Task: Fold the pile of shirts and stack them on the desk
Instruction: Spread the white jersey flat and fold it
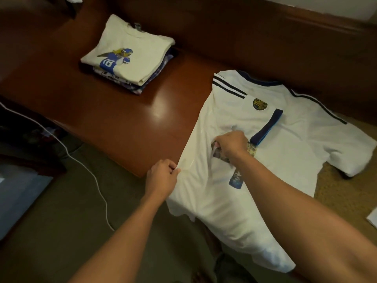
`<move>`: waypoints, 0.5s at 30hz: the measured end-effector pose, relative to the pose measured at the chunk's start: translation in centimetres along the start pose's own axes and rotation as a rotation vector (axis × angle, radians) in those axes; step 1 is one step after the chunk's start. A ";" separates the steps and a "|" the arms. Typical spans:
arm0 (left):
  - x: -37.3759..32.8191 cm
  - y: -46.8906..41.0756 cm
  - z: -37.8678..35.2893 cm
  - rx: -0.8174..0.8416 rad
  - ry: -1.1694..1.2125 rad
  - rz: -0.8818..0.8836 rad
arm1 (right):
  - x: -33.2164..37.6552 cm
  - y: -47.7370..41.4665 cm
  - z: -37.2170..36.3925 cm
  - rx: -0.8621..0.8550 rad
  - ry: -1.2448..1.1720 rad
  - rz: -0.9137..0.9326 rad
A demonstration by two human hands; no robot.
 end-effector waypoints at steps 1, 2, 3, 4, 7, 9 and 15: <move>0.0 -0.5 0.3 0.021 0.004 0.007 | 0.2 -0.3 1.0 -0.040 -0.014 0.005; 0.0 -1.0 0.5 0.051 0.011 0.013 | 0.3 -0.5 1.9 -0.063 -0.049 0.020; 0.0 -1.4 0.7 0.088 0.022 0.018 | 0.3 -0.7 2.7 -0.086 -0.066 0.043; -0.2 -1.9 0.9 0.123 0.036 0.017 | 0.4 -0.9 3.6 -0.113 -0.050 0.071; -1.8 -3.1 1.3 0.124 0.076 -0.047 | 1.1 -1.2 6.5 -0.260 0.092 0.161; -3.8 -4.1 1.8 0.051 0.035 -0.162 | 1.8 -1.7 8.5 -0.394 0.228 0.197; -11.9 -7.0 -0.3 0.102 -0.353 -0.609 | 1.6 -6.3 11.0 -0.395 0.438 0.051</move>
Point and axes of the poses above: each hand's wrist, its own y-axis away from the middle knuckle, its own z-axis out of the back of the hand, x = y × z, the point moved 8 cm from there along -y, towards the middle knuckle, and after that the axes turned 1 degree about -z, right-handed, at the moved point
